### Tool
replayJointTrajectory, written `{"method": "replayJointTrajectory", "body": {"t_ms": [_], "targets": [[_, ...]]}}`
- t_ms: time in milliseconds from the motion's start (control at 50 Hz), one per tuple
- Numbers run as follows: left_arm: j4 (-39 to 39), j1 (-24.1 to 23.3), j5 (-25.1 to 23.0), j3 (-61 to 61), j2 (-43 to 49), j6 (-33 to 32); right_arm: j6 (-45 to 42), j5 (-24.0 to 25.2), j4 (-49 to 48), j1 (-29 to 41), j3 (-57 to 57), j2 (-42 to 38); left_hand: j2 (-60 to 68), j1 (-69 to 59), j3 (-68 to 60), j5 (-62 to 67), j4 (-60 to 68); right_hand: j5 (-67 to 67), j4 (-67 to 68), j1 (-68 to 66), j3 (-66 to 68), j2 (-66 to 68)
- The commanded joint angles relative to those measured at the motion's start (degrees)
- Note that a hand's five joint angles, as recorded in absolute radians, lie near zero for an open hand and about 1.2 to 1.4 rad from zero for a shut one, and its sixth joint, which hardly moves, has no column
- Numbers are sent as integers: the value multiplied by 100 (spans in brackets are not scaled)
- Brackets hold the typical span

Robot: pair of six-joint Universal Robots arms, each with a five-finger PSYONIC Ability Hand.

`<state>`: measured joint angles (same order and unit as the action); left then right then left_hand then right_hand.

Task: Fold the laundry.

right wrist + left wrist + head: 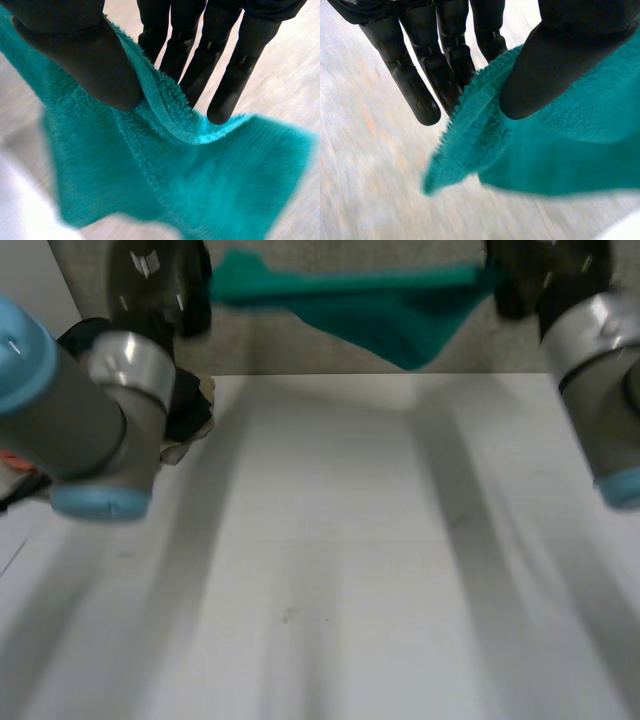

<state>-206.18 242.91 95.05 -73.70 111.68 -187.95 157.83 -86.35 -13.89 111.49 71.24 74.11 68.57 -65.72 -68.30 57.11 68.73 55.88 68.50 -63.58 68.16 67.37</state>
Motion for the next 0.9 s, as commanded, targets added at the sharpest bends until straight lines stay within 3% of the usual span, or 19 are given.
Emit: {"method": "replayJointTrajectory", "body": {"t_ms": [20, 160, 200, 220, 260, 440, 600, 740, 900], "targets": [[61, -68, -4, -1339, 327, -399, -6, -39, 281, 13, 883, -853, 1143, -1428, -1170, 1289, 1127, 1412, 1150, -1642, 1184, 1263], [70, -402, -4, -2253, 417, -927, -24, -83, 675, 13, 1384, -1364, 1143, -1428, -1170, 1289, 1127, 1412, 1150, -1642, 1184, 1263], [70, -446, -4, -2394, 346, -945, -15, -83, 817, -14, 1402, -1355, 1143, -1428, -1170, 1289, 1127, -320, -583, 90, -549, -470], [70, -464, -4, -2456, 293, -954, -15, -83, 948, -22, 1402, -1346, 1143, -1428, -1170, 1289, 1127, -3229, -3491, 2999, -3457, -3378], [96, -473, -4, -2623, -57, -954, -7, -83, 1089, -40, 1376, -1337, 1143, -1428, -1170, 1289, 1127, -5588, -5850, 5358, -5816, -5737], [87, -447, -109, -2852, -806, -954, 29, -22, 1783, -865, 1086, -731, 1143, -1428, -1170, 1289, 1127, -5588, -5850, 5358, -5816, -5737], [87, -324, -215, -2633, -876, -954, 240, 390, 2987, -1778, 821, -748, 1143, -1428, -1170, 1289, 1127, -5588, -5850, 5358, -5816, -5737], [78, -200, -232, -2396, -859, -945, -49, 1040, 2744, -2210, 1216, -976, 1143, -1428, -1170, 1289, 1127, -4353, -4615, 4123, -4582, -4502], [70, -192, -364, -2088, -736, -927, -1008, 1165, 1671, -2431, 1595, -1337, 1143, -1428, -1170, 1289, 1127, -3982, -4244, 3752, -4210, -4131]]}}
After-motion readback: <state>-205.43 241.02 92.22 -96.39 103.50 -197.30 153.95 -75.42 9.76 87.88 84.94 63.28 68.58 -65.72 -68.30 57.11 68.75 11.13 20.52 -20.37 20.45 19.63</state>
